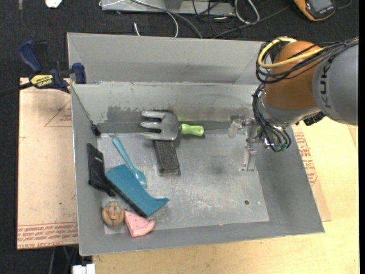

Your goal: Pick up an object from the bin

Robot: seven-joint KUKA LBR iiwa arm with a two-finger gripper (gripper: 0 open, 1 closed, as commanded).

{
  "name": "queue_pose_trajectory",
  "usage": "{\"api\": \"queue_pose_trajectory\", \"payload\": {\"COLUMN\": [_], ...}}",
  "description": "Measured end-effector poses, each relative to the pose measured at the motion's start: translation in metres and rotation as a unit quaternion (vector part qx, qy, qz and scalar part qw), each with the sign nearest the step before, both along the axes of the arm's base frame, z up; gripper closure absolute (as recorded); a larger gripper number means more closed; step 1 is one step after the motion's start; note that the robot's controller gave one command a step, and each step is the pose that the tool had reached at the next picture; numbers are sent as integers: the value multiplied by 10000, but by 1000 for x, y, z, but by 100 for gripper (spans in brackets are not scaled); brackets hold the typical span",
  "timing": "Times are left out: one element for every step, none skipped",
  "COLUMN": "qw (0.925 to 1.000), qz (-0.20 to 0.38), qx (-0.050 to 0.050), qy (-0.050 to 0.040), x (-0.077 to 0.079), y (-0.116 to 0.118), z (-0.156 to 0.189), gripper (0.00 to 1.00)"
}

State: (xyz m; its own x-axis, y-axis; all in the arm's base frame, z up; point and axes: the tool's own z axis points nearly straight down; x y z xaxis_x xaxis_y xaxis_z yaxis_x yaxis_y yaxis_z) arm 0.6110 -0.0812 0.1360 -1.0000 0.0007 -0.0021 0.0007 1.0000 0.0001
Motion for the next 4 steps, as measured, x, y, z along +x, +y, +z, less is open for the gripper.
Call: {"api": "queue_pose_trajectory", "payload": {"qw": [9999,9921,9996,9914], "qz": [-101,1252,-286,1304], "qx": [8,-13,16,-17], "qy": [-5,-26,-5,-48], "x": [12,28,43,19], "y": [94,89,87,156], "z": [-41,-13,-31,-63], "gripper": [0,0,0,0]}}
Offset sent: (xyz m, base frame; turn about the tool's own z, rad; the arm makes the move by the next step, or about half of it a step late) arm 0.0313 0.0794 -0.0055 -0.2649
